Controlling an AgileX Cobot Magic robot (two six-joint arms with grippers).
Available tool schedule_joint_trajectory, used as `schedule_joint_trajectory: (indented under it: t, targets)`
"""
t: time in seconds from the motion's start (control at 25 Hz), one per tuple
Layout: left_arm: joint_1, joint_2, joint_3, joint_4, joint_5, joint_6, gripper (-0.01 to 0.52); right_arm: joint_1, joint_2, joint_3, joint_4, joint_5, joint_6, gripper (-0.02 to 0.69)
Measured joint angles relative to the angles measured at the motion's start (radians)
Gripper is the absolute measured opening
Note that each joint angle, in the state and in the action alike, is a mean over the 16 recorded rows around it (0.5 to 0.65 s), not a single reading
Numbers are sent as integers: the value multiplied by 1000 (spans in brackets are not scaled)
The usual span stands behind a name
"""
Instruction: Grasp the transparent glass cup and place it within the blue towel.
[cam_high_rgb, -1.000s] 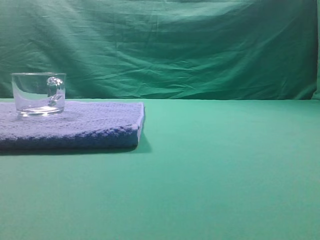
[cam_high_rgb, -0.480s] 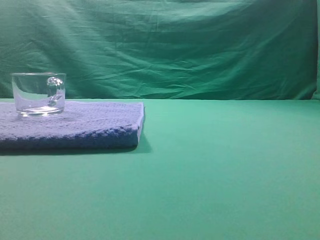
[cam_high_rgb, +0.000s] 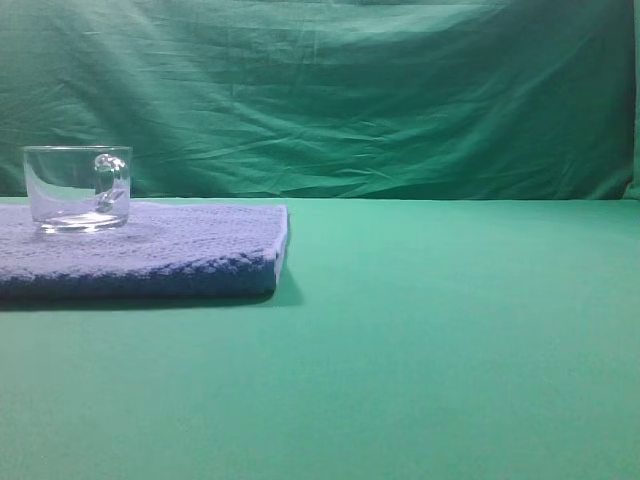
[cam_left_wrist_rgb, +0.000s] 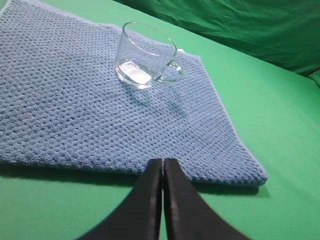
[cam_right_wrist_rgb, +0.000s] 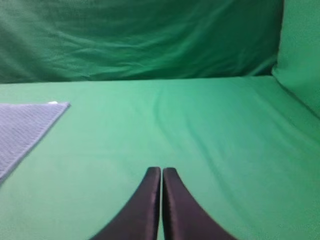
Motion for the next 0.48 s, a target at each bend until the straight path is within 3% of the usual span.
schedule_joint_trajectory:
  t: [0.48]
  targets:
    - [0, 0, 0, 0, 0, 0, 0, -9, 0, 7, -21, 48, -12, 0]
